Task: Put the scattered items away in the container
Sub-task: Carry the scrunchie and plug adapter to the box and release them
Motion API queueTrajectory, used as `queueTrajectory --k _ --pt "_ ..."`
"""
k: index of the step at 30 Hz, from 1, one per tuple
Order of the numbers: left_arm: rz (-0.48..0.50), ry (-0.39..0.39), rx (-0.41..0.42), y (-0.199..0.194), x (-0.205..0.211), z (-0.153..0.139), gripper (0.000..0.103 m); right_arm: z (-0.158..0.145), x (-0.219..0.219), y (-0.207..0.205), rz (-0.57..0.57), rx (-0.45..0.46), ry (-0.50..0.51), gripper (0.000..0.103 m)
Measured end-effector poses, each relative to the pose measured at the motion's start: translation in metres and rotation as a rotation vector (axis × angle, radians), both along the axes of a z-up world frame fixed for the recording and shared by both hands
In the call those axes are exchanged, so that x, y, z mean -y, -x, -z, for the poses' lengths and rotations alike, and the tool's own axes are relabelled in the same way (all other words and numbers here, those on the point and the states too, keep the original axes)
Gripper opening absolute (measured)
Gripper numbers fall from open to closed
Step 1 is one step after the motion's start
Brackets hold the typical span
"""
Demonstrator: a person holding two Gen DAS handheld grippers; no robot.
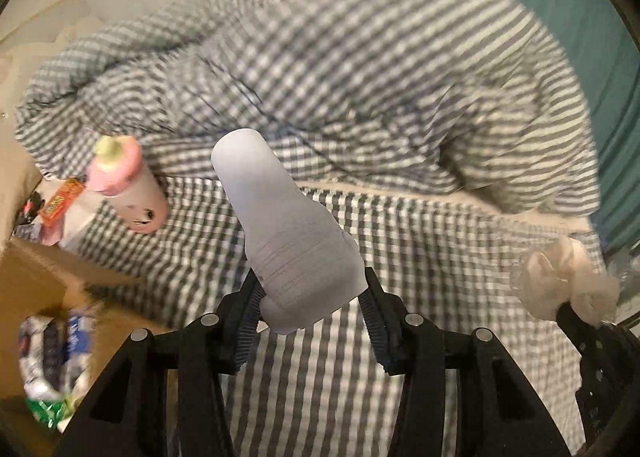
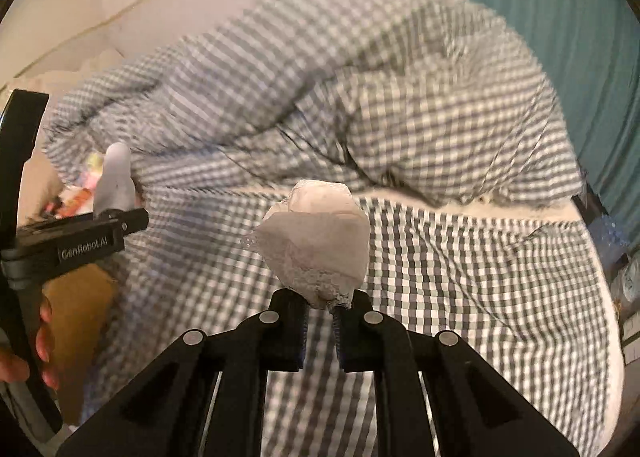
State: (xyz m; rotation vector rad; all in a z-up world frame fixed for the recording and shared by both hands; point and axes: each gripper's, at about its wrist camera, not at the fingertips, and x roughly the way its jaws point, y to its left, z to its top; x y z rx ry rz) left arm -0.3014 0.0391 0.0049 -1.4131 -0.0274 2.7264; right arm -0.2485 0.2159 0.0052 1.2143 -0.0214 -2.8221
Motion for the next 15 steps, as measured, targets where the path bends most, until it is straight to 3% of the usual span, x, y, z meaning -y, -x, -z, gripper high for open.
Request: queueTrajectory --k 8,11,15 --pt "-0.024 0.0 -0.126 -0.09 0.062 -0.079 0.049 -0.069 0.08 -0.076 -0.119 -0.108 0.032 0.01" --pt "-0.05 0.008 -0.143 -0.117 0.098 -0.09 0.049 -0.078 0.126 -0.1 -0.194 -0.119 0.049 0.01" --pt "-0.107 0.025 -0.116 -0.145 0.154 -0.084 0.049 -0.068 0.195 -0.117 -0.303 -0.085 0.072 0.01"
